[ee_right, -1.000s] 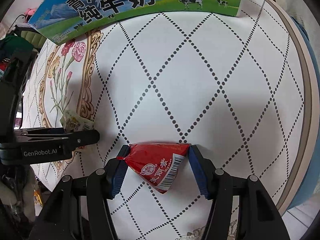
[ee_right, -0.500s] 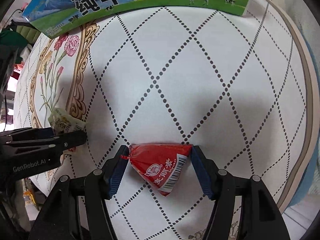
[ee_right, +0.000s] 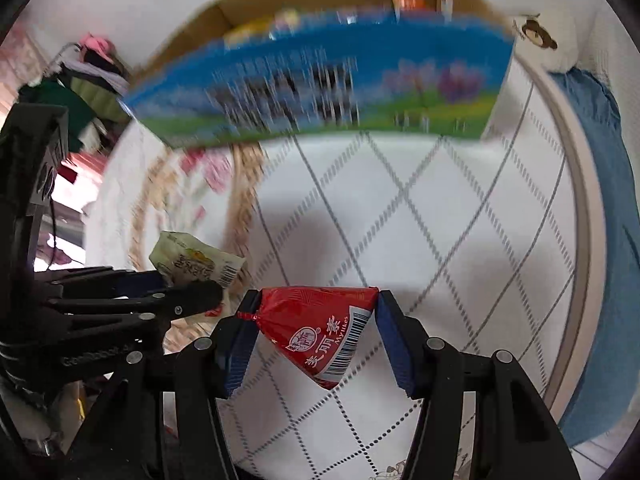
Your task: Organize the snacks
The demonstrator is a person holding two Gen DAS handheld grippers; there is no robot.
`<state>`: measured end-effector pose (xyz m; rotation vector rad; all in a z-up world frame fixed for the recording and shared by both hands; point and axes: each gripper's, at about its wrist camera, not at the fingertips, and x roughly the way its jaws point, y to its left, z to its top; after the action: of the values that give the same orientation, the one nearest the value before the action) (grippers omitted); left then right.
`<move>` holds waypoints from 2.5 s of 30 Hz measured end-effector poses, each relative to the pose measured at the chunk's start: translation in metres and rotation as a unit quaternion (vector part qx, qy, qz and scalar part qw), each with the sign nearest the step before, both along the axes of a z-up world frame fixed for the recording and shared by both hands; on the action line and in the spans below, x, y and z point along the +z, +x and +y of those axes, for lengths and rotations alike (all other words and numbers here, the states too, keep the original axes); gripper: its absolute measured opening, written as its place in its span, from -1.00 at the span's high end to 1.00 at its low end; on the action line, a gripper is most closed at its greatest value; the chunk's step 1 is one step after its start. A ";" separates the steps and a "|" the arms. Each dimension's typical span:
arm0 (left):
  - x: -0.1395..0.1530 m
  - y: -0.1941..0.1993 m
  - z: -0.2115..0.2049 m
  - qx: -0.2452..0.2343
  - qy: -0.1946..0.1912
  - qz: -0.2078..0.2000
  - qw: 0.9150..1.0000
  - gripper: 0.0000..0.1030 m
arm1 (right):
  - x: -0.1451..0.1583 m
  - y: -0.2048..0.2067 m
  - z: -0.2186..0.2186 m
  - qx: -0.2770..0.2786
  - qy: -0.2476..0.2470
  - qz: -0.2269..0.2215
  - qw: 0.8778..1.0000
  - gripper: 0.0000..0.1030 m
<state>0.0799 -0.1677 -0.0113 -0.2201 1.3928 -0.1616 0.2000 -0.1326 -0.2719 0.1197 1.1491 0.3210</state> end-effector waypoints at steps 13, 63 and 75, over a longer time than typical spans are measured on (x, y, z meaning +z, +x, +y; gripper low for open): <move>0.125 0.131 0.016 0.002 0.019 -0.122 0.992 0.28 | 0.121 0.098 -0.032 -0.008 0.016 -0.109 0.994 -0.17; 0.089 0.109 0.052 0.074 0.151 -0.144 0.975 -0.87 | 0.113 0.118 -0.049 -0.085 -0.122 -0.079 0.986 -0.98; 0.141 0.029 0.042 0.086 0.137 -0.224 0.961 -0.87 | 0.177 0.021 -0.046 -0.092 -0.114 -0.169 0.975 -0.99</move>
<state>0.1084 -0.1255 0.1295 -0.0646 0.9258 0.1222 0.2215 -0.1790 -0.0945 -0.0295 0.8229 0.0393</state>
